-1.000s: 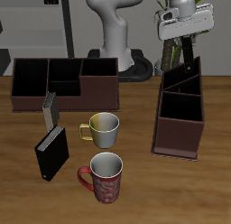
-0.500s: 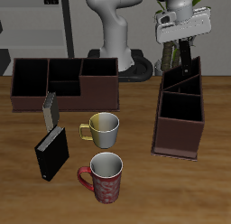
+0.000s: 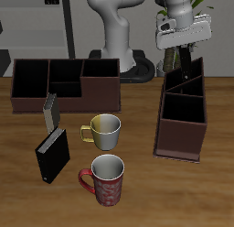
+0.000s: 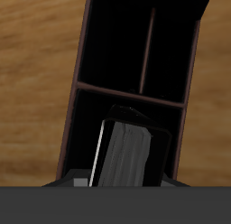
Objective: Place the left black book into the left desk caddy's left compartment
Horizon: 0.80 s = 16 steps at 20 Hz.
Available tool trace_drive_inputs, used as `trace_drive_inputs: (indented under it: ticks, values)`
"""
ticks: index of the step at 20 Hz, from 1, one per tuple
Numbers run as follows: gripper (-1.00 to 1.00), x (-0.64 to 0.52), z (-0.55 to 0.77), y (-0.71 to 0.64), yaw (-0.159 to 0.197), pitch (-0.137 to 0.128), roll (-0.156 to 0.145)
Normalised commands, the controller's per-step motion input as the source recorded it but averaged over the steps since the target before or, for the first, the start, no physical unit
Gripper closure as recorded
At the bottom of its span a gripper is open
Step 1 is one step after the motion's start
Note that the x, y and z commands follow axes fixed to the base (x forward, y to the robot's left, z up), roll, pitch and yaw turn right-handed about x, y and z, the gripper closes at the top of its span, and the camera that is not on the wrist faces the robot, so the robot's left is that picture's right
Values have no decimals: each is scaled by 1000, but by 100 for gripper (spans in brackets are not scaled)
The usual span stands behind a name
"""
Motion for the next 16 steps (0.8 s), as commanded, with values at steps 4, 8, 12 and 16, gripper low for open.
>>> trace_drive_inputs:
  ticks: [4,8,12,16]
  values:
    - [100,33,-186,-2,-8,44,14]
    - [100,16,-109,-8,11,3,5]
    - [100,155,-263,-14,12,52,-7]
    - [100,125,-386,9,29,75,-6]
